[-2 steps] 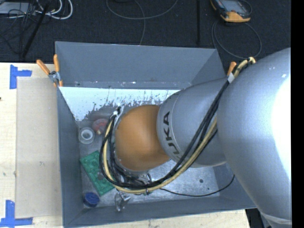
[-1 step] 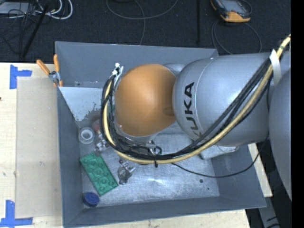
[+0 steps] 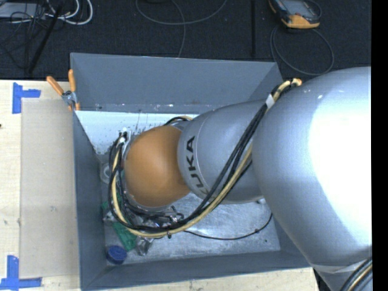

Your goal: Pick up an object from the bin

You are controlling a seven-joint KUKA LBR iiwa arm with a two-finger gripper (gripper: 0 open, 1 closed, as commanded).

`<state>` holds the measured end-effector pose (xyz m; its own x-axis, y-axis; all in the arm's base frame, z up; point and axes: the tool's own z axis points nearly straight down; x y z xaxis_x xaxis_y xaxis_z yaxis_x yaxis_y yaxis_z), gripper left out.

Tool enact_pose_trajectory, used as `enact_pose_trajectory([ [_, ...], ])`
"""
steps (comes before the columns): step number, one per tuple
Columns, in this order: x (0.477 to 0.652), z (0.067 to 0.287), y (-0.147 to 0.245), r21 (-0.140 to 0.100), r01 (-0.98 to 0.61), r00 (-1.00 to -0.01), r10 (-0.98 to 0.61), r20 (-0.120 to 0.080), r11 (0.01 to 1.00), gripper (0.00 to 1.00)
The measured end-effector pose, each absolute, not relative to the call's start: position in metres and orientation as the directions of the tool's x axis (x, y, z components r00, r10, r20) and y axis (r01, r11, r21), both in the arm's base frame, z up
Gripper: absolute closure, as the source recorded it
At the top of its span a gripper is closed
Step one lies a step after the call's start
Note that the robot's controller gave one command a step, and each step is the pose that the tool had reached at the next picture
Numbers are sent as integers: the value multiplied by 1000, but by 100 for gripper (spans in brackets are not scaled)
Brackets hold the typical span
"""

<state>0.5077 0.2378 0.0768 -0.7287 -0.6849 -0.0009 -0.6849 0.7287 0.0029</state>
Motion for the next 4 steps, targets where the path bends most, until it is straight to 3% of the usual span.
enact_pose_trajectory([
  [1, 510, 81, 237, -1, -682, -731, -682, -3, 731, 100],
  [2, 514, 237, 232, -4, -769, -639, -769, -9, 639, 100],
  [3, 497, 143, 219, 3, -662, -750, -662, 8, 750, 100],
  [4, 499, 147, 220, 1, -662, -749, -662, 1, 749, 0],
])
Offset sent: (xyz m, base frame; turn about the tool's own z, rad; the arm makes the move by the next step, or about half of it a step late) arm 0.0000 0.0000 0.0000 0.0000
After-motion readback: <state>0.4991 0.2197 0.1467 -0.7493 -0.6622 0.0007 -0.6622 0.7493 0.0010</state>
